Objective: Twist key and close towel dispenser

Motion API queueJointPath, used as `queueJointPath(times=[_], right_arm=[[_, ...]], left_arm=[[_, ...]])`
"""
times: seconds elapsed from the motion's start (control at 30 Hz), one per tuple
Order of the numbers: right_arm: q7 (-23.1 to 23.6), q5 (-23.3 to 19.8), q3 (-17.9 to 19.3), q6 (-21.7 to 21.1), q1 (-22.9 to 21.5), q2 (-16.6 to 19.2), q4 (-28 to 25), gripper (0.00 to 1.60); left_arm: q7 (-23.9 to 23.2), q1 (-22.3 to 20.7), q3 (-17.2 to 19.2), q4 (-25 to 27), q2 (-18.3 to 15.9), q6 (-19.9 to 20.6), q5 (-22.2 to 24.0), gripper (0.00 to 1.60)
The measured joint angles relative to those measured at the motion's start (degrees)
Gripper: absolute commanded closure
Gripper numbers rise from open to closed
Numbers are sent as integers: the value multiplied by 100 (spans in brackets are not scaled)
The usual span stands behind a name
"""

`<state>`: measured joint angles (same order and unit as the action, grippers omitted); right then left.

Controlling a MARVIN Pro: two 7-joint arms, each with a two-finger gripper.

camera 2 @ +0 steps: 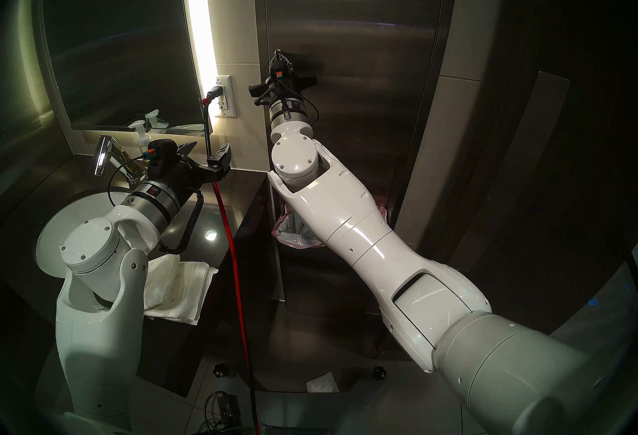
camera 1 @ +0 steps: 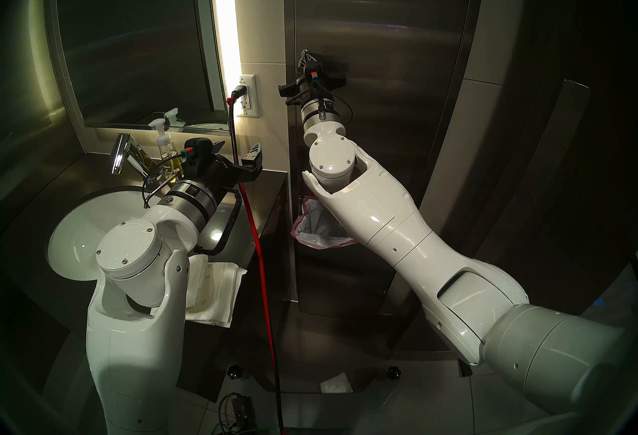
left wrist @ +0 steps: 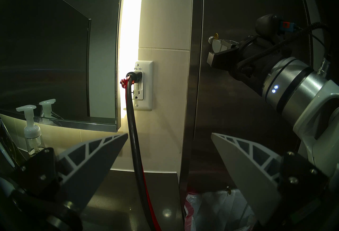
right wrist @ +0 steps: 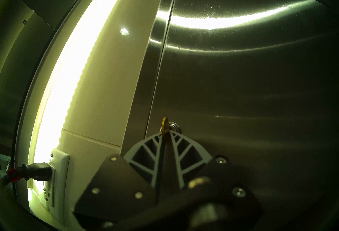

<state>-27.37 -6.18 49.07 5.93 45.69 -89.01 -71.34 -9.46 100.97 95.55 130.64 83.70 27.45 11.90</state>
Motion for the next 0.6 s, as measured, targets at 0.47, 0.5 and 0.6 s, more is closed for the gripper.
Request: queueJointPath(times=[0.47, 0.5, 0.6], right_arm=[[100, 173, -23, 146, -122, 10, 276, 160], [138, 241, -45, 135, -147, 56, 296, 160], [191, 322, -77, 120, -179, 114, 311, 160]], left_arm=[[0, 0, 0, 0, 0, 0, 0, 0], [0, 0, 0, 0, 0, 0, 0, 0], [0, 0, 0, 0, 0, 0, 0, 0]])
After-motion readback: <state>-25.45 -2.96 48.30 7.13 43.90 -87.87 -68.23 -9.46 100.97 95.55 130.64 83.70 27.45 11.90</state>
